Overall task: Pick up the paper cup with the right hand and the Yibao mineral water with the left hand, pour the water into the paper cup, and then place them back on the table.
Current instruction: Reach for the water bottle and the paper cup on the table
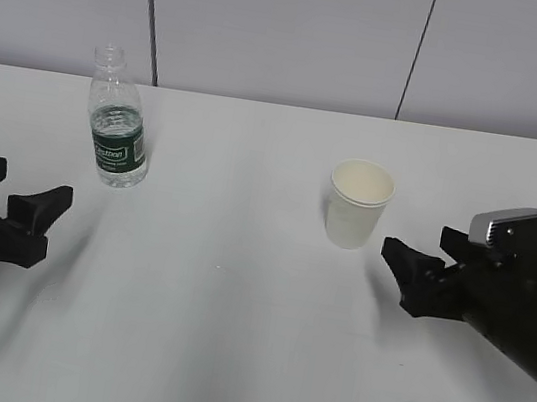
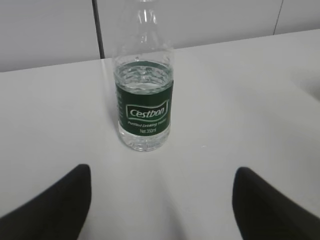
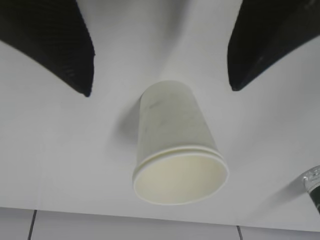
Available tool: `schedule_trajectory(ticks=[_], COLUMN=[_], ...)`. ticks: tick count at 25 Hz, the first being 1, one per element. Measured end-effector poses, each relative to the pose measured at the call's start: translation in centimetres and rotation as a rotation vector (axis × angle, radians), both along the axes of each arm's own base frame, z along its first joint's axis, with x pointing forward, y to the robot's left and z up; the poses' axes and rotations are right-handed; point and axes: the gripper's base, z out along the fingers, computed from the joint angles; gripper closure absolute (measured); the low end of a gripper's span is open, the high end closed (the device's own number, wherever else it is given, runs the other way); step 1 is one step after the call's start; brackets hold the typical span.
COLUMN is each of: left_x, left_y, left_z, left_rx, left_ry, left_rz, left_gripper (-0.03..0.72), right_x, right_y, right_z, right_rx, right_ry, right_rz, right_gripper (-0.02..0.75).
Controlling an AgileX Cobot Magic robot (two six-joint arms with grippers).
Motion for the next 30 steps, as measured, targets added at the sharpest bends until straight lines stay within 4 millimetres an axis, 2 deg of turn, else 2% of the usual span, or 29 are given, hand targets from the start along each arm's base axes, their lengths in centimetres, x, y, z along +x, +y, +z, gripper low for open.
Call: schedule_trajectory(ticks=[11,25,30], left_x=[0.0,0.0,0.0], left_y=[0.0,0.0,0.0], left_z=[0.0,0.0,0.0], left_rx=[0.003,0.003,0.003], left_ry=[-0.001,-0.001,-0.001], left_rz=[0.0,0.0,0.0], left_gripper=[0.157,0.157,0.157], right_x=[3.3,6.6,7.6], right_y=[0.6,1.5,1.9], right_z=[-1.0,-3.2,-3.3], right_rx=[0.001,0.066,0.086], right_ry=[-0.036,-0.027,-0.042], right_rz=[0.024,0.063,0.093], right_gripper=[0.087,0.087,0.087])
